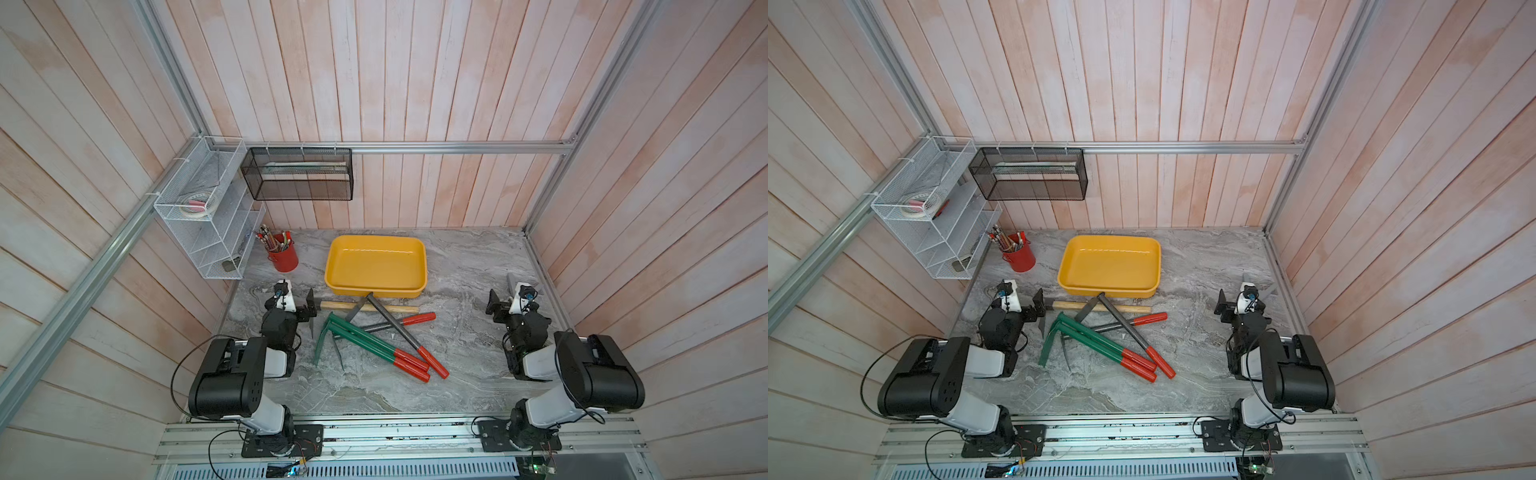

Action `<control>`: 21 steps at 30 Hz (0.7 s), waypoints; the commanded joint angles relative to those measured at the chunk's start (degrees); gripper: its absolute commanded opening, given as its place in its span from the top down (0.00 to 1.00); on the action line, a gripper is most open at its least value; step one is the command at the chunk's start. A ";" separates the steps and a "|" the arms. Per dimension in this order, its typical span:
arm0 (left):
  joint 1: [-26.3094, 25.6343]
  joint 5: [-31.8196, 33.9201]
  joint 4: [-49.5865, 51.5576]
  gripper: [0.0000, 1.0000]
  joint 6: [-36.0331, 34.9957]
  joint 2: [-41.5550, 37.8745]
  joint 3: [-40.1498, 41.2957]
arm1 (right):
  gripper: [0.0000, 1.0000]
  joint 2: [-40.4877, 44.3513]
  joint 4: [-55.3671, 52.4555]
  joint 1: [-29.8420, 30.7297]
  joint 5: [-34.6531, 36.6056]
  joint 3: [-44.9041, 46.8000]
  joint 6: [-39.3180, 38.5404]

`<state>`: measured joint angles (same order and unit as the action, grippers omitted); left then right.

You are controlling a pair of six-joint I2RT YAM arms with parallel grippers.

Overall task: Put the small hoe into the storage box
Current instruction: Pick up the hoe from the center of the board.

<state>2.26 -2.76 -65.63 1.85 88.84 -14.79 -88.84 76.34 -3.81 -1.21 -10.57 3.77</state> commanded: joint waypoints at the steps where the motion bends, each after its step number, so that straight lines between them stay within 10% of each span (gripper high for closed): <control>1: 0.41 -0.81 -1.43 0.00 -0.66 0.71 -0.95 | 0.04 -0.80 1.44 -0.32 -0.42 -1.11 -0.54; 21: 0.38 -0.85 -1.35 0.00 -0.70 0.68 -1.01 | 0.02 -0.81 1.53 -0.29 -0.44 -1.10 -0.69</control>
<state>2.35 -2.76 -65.63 1.85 88.84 -14.79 -88.84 76.34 -3.81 -1.21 -10.57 3.75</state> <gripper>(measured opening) 0.998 0.980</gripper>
